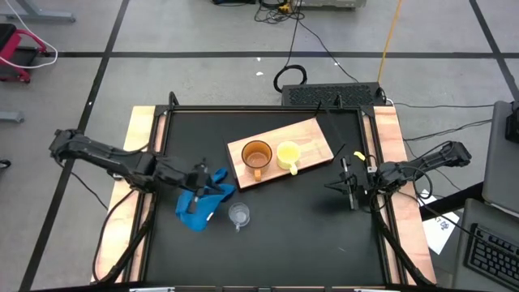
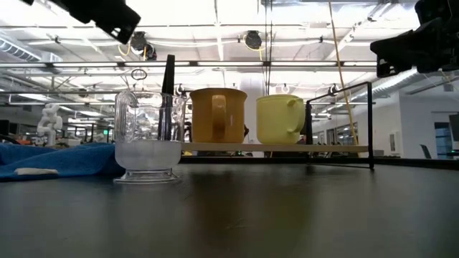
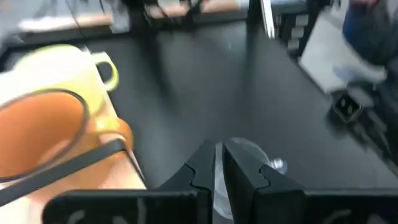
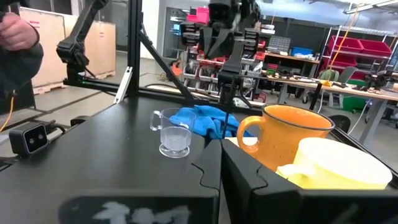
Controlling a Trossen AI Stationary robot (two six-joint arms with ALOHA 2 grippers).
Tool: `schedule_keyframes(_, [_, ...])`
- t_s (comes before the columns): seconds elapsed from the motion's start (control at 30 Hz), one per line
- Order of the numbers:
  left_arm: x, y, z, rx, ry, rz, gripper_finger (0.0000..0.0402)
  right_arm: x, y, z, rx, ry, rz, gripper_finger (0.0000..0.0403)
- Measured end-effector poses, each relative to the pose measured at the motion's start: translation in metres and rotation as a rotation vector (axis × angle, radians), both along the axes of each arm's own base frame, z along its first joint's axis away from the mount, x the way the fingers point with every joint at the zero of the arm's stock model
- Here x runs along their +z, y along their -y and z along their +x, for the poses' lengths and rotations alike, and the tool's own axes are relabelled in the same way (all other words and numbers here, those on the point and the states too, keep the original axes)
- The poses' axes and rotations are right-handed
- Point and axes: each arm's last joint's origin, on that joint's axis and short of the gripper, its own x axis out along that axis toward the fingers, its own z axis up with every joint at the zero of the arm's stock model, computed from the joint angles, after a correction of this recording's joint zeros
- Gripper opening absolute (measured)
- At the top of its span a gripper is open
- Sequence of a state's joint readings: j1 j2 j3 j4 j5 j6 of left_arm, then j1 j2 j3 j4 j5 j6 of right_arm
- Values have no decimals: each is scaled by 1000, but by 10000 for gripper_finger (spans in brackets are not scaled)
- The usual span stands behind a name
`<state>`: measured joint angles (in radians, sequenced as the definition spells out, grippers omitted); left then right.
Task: Stack small to large cups/mugs on shelf
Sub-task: Put the transparent mug on the shelf aligned with the yellow mug
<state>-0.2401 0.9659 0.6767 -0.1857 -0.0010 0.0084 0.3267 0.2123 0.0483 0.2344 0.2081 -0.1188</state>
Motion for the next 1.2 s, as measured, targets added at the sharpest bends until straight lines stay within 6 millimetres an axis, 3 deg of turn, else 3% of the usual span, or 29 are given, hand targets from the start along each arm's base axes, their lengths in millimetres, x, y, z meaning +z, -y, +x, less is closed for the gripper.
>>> schedule_keyframes(0.23, [-2,29,46,-107,-172,101,41,0,0,0,0,0,2,0])
schedule_keyframes(0.53, [29,42,90,-138,-209,225,158,0,0,0,0,0,2,0])
schedule_keyframes(0.73, [47,40,105,-295,-199,289,210,0,0,0,1,-1,2,0])
schedule_keyframes(0.93, [34,35,119,-436,-215,256,214,0,0,0,1,-1,2,0])
schedule_keyframes(1.2, [-9,38,142,-488,-323,303,214,0,0,0,1,-3,1,0])
